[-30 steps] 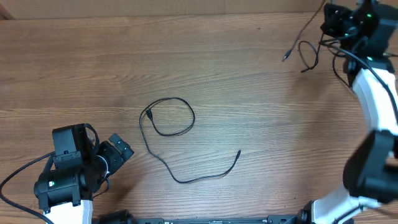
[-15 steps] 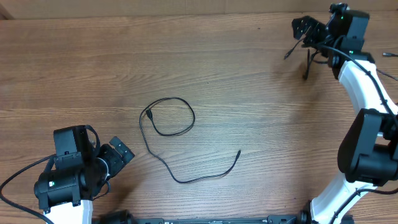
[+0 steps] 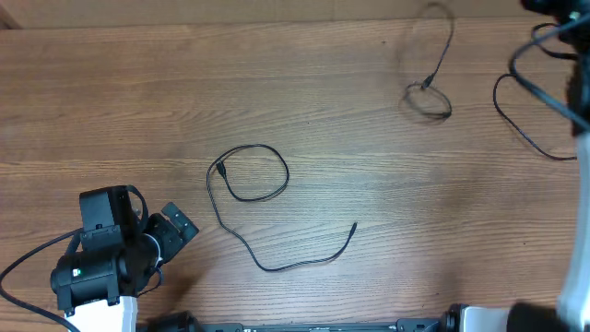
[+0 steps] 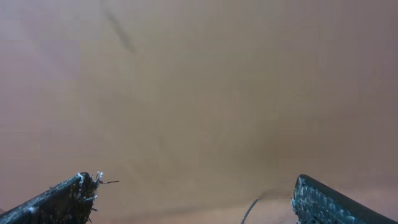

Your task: Untangle cables

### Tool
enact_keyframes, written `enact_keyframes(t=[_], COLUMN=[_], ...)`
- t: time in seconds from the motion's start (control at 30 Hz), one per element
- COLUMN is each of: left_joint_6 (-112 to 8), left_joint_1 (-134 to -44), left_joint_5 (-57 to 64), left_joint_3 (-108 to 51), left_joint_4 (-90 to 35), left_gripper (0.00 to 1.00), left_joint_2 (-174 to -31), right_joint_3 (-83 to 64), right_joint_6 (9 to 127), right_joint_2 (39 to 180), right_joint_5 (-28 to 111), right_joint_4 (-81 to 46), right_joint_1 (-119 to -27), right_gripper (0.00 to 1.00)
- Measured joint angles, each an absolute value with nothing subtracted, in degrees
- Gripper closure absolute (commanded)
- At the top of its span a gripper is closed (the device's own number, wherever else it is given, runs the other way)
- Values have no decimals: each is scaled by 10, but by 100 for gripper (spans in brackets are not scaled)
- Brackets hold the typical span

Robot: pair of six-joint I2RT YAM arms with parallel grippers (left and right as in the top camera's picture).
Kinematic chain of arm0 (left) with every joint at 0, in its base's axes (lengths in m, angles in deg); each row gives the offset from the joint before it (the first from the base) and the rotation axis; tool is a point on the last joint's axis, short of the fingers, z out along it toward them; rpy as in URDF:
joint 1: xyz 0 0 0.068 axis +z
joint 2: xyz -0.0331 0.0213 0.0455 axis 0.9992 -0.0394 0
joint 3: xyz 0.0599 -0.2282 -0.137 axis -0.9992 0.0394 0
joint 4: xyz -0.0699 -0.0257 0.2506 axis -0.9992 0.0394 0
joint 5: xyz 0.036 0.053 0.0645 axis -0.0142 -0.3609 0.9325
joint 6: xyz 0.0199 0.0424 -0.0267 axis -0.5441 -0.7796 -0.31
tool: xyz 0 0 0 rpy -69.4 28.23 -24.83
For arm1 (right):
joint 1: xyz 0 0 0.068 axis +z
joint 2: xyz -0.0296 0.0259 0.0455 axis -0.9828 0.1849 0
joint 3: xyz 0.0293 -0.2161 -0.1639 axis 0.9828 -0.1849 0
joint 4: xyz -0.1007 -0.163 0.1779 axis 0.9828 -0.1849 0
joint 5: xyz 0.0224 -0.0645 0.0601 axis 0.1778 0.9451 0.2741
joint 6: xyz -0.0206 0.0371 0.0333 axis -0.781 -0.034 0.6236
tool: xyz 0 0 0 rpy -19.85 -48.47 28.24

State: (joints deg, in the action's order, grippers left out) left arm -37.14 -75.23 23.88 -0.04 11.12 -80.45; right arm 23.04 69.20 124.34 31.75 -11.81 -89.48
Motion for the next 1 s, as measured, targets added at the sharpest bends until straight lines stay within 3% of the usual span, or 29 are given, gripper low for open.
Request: enact_keyframes(t=[0.13,0.43,0.77,1.0], left_joint_6=[-371,-371,-390,-392], left_joint_1=[-752,-752,-752,-742], left_joint_5=[243,228,210,199], left_joint_3=[0,-1,-8,-37], left_joint_4=[111,92,39,21], left_gripper=[1,1,0,0], left_joint_2=[-805,-805,-805,-806], right_joint_3=[231,232,211,138], right_joint_6=[687,678,665,632], right_joint_2=[1173,1088,1168,1247], right_joint_5=[318,313,245,291], right_joint_4=[-140,-327,-567,-542], right_joint_1=[-893,-853,-745,-607], right_gripper=[0,0,0,0])
